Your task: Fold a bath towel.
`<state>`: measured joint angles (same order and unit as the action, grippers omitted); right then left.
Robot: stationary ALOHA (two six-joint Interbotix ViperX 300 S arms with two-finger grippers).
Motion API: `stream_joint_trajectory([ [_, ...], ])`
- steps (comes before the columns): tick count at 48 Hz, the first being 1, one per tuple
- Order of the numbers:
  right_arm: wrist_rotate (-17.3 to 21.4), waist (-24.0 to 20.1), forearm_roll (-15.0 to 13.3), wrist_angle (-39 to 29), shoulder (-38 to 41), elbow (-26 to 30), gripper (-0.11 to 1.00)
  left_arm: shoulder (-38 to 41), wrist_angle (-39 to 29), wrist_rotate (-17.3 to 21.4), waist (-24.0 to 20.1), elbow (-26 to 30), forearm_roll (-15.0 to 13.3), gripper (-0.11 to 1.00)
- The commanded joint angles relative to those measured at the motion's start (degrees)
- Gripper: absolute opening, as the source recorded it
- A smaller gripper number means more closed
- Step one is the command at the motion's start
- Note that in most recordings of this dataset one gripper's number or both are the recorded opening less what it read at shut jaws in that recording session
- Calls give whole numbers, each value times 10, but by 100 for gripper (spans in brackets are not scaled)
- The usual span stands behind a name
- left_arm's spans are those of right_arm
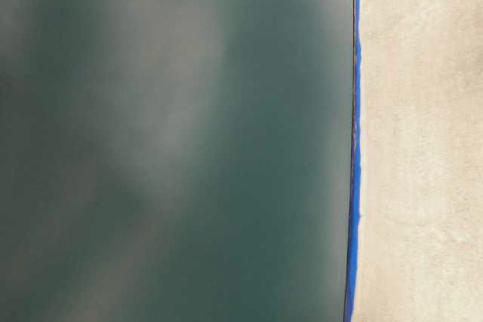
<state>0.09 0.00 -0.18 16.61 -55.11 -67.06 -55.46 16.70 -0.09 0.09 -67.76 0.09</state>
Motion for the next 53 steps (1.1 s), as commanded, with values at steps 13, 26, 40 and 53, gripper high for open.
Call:
stream_joint_trajectory([
  [13, 4, 93, 1, -236, -4, 113, 0, 93, -145, 4, -98, 120, 1, 0],
  [26, -4, 259, -33, -384, 58, 165, 0, 120, -200, 74, -232, 145, 8, 1],
  [40, -28, 391, -114, -440, 226, 209, 59, 226, -224, 151, -340, 185, 8, 70],
  [53, -69, 455, -127, -438, 409, 248, 63, 381, -263, 220, -397, 238, 8, 86],
])
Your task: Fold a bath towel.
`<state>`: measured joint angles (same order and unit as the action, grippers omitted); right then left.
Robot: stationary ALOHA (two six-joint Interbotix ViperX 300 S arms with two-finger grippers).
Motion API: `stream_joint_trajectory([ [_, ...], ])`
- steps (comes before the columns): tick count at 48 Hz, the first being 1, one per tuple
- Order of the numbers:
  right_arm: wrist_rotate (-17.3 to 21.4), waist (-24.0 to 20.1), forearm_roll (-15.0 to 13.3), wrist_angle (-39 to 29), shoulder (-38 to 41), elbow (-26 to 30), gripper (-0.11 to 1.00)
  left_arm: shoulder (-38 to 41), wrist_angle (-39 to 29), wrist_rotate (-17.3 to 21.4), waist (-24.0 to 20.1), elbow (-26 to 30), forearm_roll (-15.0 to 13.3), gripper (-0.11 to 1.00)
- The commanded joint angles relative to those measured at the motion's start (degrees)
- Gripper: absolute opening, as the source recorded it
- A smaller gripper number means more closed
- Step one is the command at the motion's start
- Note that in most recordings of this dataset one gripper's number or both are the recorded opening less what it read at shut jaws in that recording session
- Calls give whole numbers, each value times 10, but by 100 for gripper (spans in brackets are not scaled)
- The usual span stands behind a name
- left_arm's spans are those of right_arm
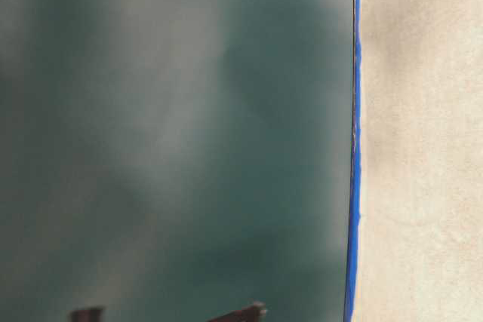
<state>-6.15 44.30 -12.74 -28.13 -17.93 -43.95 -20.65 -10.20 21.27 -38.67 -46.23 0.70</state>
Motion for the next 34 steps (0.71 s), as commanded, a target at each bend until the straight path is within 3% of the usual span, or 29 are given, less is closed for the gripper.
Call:
stream_joint_trajectory([
  [1, -11, 15, -2, 15, 49, 18, 63, 51, 11, 9, -14, 26, 2, 86],
  [19, -32, 62, -2, 136, 235, 25, 63, 237, 83, 47, -62, 58, 2, 86],
  [26, -32, 76, -2, 161, 264, 21, 63, 276, 87, 50, -74, 66, 2, 86],
  [34, -30, 76, 0, 164, 265, 15, 62, 301, 46, 53, -73, 66, 2, 81],
])
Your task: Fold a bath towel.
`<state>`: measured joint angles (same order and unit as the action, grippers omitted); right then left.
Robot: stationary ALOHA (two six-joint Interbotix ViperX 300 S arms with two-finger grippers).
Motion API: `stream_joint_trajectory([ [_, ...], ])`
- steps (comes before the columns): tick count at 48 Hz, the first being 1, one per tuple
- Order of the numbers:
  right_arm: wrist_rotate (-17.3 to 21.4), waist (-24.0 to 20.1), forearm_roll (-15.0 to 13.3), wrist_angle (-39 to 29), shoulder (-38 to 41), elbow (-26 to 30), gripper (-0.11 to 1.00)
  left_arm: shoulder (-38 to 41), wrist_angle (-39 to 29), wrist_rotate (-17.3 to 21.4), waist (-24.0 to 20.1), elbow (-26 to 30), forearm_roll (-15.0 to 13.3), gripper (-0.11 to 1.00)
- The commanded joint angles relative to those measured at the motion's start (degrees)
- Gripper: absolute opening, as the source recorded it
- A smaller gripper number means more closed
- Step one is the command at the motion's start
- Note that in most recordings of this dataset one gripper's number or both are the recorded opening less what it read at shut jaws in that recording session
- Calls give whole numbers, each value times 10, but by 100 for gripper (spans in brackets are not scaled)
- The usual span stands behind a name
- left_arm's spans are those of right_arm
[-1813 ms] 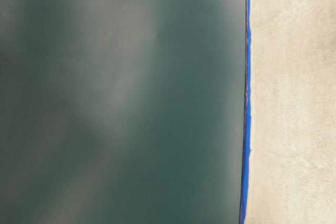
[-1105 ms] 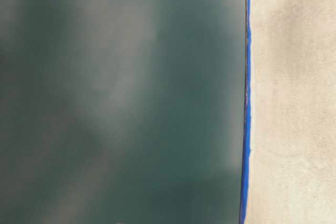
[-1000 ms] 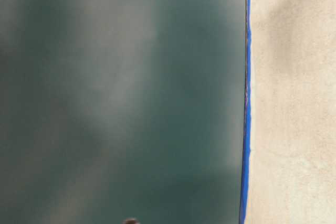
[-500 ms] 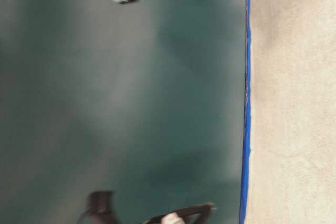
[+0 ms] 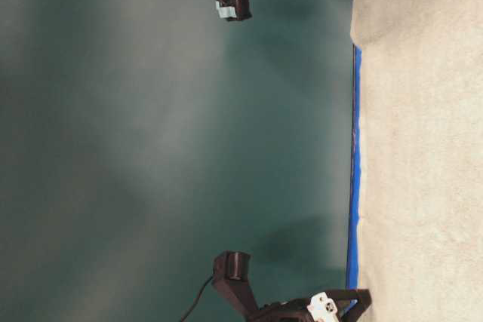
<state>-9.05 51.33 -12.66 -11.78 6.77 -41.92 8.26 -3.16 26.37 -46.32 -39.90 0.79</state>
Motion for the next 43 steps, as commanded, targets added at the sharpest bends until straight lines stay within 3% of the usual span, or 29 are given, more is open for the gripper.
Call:
stream_joint_trajectory([
  [1, -2, 6, -1, 0, 18, -5, 61, 12, -34, 4, 4, 4, 2, 79],
  [5, -2, 6, -1, -5, 17, -5, 54, 11, -67, 7, 5, 4, 1, 62],
  [13, -1, 6, -1, -27, 14, -6, 11, 6, -103, 12, 12, 7, 1, 13],
  [15, 0, 6, -1, -29, 10, -5, 8, -3, -112, 14, 15, 11, 1, 5],
  [26, 12, 11, -1, -36, -72, -6, 8, -93, -171, 19, 16, 42, 1, 4],
  [34, 24, 27, -1, -83, -150, 7, 8, -156, -237, 17, 11, 74, 1, 4],
  [43, 54, 3, 8, -132, -249, -3, 8, -214, -308, 6, 36, 78, -4, 4],
])
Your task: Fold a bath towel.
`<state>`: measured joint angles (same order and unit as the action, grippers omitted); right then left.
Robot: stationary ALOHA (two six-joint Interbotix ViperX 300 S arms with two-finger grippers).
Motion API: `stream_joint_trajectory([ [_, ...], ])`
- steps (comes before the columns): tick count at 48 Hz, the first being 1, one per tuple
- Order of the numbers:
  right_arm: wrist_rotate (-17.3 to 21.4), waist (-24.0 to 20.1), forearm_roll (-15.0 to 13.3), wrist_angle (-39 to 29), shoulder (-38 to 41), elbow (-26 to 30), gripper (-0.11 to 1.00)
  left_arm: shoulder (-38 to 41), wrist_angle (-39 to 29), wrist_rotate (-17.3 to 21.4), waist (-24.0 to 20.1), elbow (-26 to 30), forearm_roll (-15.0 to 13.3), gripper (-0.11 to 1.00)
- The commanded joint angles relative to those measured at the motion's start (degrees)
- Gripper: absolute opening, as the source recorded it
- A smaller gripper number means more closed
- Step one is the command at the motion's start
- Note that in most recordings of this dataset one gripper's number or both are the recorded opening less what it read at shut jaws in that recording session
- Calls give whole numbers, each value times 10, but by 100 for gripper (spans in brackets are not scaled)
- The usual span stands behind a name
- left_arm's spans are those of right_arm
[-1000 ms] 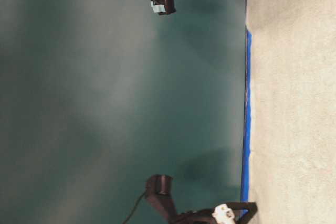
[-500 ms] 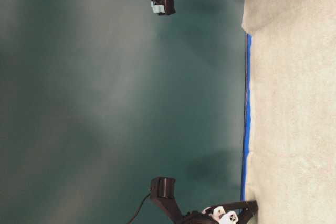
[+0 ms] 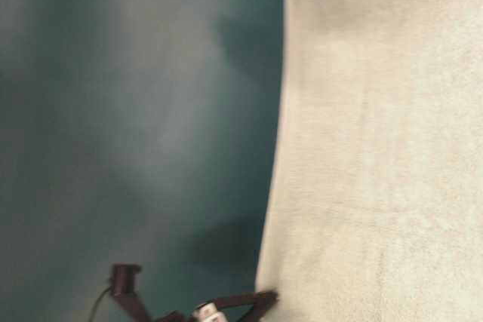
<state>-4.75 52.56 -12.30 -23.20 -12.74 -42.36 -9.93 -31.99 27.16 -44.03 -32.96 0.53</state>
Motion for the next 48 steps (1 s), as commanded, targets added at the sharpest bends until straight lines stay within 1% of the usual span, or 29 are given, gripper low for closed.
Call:
stream_joint_trajectory([
  [1, 14, -16, 7, -25, -66, -2, 8, -40, -25, -5, 18, 5, -2, 4],
  [5, 36, -53, 14, -53, -117, -18, 8, -69, -37, -21, 48, -10, -2, 4],
  [8, 57, -91, 23, -75, -158, -35, 8, -95, -48, -52, 83, -27, -2, 4],
  [10, 74, -121, 30, -90, -186, -49, 8, -111, -54, -83, 105, -39, -2, 4],
  [12, 100, -160, 40, -108, -224, -67, 8, -128, -62, -91, 127, -53, -5, 4],
  [14, 127, -196, 49, -122, -254, -80, 8, -146, -74, -97, 155, -68, -15, 4],
  [17, 170, -252, 63, -147, -297, -98, 8, -172, -81, -120, 200, -91, -25, 4],
  [20, 214, -316, 73, -167, -333, -112, 8, -196, -81, -165, 249, -112, -25, 4],
  [25, 293, -425, 79, -191, -364, -138, 8, -229, -81, -265, 332, -135, -25, 4],
  [26, 307, -445, 79, -193, -366, -143, 8, -236, -80, -297, 359, -142, -24, 4],
  [28, 337, -487, 79, -196, -365, -151, 8, -244, -80, -338, 396, -149, -22, 4],
  [33, 413, -584, 78, -192, -346, -163, 8, -248, -74, -438, 486, -163, -18, 4],
  [36, 454, -636, 78, -185, -325, -164, 8, -243, -65, -490, 535, -166, -17, 4],
  [37, 472, -661, 78, -178, -313, -163, 8, -241, -60, -506, 551, -166, -17, 4],
  [42, 532, -737, 78, -152, -267, -161, 8, -221, -20, -570, 629, -167, -7, 4],
  [45, 562, -782, 78, -132, -239, -156, 8, -200, 15, -598, 679, -165, -5, 4],
  [48, 587, -822, 77, -109, -213, -149, 8, -180, 43, -614, 716, -161, -5, 4],
])
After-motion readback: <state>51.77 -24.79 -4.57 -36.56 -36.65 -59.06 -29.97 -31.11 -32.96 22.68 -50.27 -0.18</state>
